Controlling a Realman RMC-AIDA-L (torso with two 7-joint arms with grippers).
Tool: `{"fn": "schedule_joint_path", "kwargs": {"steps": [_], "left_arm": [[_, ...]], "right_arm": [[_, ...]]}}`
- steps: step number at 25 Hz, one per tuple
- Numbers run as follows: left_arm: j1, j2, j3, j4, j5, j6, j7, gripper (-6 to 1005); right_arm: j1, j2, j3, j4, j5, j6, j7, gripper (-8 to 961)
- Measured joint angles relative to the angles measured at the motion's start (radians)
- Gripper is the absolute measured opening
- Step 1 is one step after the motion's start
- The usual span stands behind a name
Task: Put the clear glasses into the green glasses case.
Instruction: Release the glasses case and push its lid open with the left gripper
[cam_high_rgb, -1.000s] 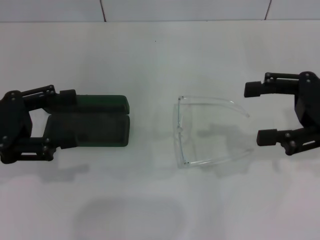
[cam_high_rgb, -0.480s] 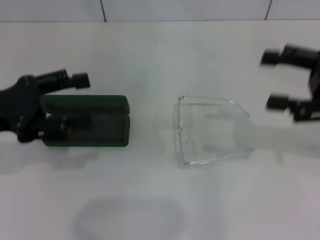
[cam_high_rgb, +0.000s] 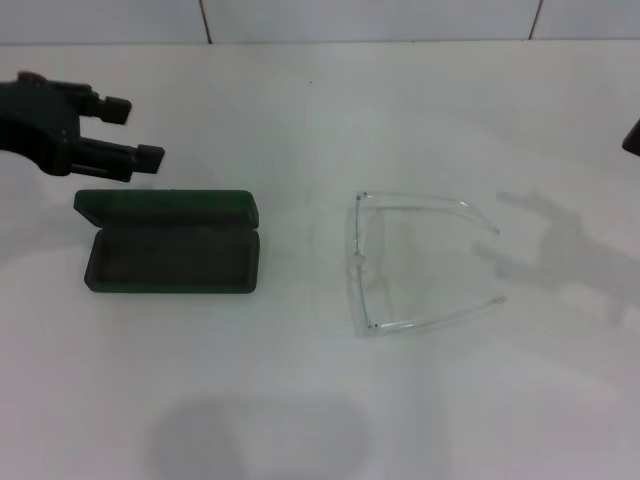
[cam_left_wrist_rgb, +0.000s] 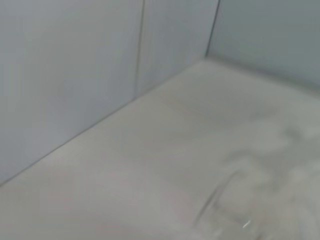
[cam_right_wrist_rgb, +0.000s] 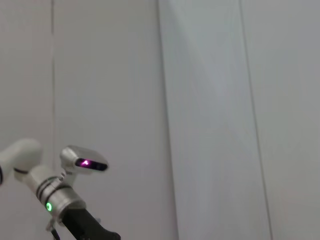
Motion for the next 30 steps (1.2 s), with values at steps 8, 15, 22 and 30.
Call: {"fn": "schedule_joint_path", "kwargs": {"steps": [8, 15, 22, 30], "left_arm": [[-0.068, -0.093, 0.141, 0.207, 0.394, -0.002, 0.000, 780], [-0.091, -0.141, 0.289, 0.194, 0.512, -0.077, -0.010, 753], [-0.091, -0.140, 0.369, 0.191, 0.523, -0.131, -0.017, 716], [-0.095, -0.140, 0.452, 0.129, 0.599, -0.197, -0.018, 674]], "right_arm": [[-0.002, -0.022, 0.001, 0.092, 0.000, 0.006, -0.037, 875], [-0.011, -0.028, 0.002, 0.116, 0.002, 0.009, -0.062, 874], [-0.028, -0.032, 0.003, 0.125, 0.003, 0.007, -0.068, 874], [-0.038, -0.035, 0.014, 0.173, 0.004, 0.003, -0.111, 874]]}}
